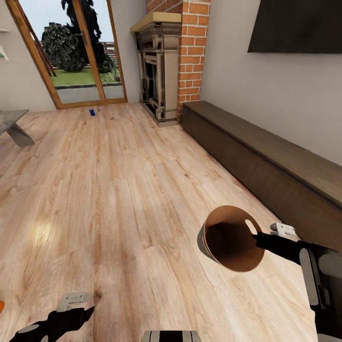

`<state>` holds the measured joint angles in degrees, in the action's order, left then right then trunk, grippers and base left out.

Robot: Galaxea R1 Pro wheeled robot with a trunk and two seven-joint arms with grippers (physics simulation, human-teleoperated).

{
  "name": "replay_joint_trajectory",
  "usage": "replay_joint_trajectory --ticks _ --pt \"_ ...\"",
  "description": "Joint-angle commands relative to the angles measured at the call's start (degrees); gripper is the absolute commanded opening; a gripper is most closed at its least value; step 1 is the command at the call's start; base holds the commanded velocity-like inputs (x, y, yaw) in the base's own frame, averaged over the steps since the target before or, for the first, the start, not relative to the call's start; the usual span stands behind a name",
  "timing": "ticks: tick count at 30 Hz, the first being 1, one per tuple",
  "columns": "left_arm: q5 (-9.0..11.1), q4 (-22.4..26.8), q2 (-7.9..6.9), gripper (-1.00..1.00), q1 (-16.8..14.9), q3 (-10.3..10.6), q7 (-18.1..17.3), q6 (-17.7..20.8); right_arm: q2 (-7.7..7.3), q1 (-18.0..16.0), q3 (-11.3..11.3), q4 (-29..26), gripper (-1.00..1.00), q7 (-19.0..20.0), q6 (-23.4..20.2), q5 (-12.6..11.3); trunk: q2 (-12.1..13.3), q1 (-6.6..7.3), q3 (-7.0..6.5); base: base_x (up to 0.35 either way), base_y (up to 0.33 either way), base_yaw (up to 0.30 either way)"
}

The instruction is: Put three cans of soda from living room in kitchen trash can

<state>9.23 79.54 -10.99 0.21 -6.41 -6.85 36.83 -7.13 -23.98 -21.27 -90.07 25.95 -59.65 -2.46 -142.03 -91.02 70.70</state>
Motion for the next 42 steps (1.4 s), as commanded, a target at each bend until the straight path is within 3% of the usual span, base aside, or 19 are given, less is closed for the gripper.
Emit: replay_joint_trajectory --ticks 1,42 --pt "0.0 0.0 0.0 1.0 0.0 0.0 0.0 0.0 0.01 0.0 0.0 0.0 -1.0 0.2 -0.4 -2.1 0.0 0.0 -0.04 0.0 0.0 0.262" --pt "0.0 0.0 0.0 1.0 0.0 0.0 -0.1 0.3 0.27 0.0 0.3 0.0 -1.0 0.2 -0.4 -2.1 0.0 0.0 -1.61 0.0 0.0 0.256"
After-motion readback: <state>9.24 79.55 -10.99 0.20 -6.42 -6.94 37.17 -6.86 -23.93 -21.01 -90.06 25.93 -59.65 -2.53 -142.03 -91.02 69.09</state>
